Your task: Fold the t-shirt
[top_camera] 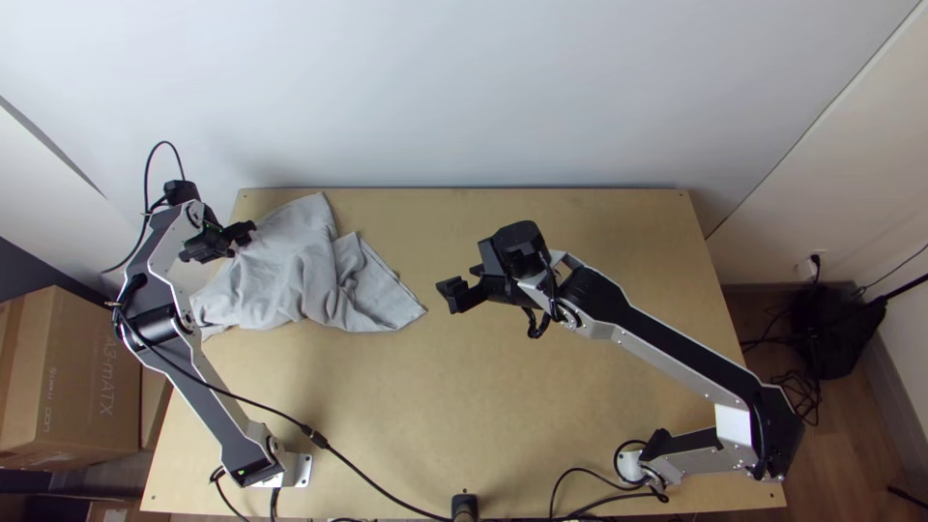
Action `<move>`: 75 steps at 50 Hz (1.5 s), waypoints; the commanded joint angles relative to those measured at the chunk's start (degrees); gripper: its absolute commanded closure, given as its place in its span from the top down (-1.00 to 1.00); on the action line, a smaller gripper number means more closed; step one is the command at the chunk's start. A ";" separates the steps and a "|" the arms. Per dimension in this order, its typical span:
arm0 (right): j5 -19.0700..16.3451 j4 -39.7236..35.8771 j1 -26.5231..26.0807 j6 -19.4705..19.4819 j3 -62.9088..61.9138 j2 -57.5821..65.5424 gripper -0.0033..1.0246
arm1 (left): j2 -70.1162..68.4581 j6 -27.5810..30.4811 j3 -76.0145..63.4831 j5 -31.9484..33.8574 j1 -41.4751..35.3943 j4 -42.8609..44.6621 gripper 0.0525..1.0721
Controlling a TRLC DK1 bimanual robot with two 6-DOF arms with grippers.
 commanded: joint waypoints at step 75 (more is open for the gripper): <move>-4.05 -0.66 -28.86 7.16 -0.09 -9.32 0.93 | -33.11 1.01 2.00 -3.20 -63.38 -30.16 -0.95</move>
